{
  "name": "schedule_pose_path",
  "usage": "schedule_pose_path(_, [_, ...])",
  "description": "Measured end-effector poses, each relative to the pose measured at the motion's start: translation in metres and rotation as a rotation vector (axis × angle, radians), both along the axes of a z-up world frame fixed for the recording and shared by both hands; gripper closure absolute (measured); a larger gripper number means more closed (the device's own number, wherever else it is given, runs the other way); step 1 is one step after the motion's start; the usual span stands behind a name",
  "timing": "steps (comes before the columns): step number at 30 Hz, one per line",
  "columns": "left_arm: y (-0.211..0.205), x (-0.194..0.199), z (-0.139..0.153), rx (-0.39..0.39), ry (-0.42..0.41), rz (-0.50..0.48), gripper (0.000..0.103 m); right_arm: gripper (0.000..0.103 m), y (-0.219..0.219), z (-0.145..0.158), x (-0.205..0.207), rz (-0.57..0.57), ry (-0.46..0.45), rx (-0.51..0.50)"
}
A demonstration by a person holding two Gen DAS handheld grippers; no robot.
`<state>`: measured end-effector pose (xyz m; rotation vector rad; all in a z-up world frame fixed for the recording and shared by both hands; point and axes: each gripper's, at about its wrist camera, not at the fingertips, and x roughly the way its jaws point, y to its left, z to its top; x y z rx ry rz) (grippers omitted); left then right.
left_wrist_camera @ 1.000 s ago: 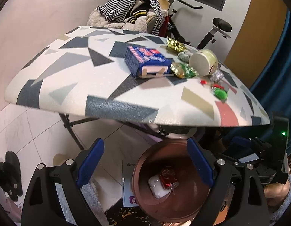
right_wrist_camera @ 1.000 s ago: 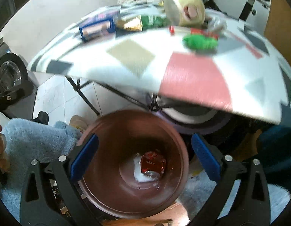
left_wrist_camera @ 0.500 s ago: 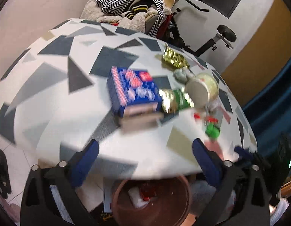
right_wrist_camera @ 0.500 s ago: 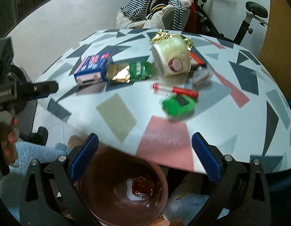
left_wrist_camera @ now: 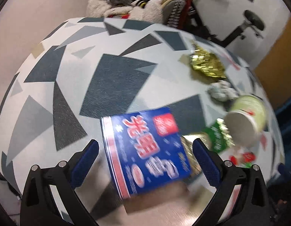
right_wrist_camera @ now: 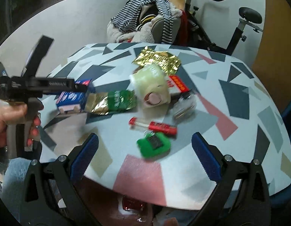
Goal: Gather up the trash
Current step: 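Grasp the blue ice cream box with the left gripper while the right gripper grasps white tissue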
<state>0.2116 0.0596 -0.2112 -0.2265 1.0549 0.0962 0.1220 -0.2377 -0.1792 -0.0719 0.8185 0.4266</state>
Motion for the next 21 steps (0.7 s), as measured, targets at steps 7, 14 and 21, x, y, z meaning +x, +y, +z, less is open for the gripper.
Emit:
schedule_pose_path(7, [0.012, 0.008, -0.009, -0.068, 0.017, 0.014, 0.019, 0.006, -0.011, 0.005, 0.014, -0.003, 0.0, 0.008])
schedule_pose_path(14, [0.02, -0.009, 0.023, -0.082, -0.081, -0.02, 0.021, 0.012, -0.024, 0.028, 0.046, 0.027, 0.049, 0.113])
schedule_pose_path(21, [0.019, -0.022, 0.047, -0.112, -0.151, -0.064, 0.021, 0.029, 0.006, 0.053, 0.116, 0.086, 0.069, 0.103])
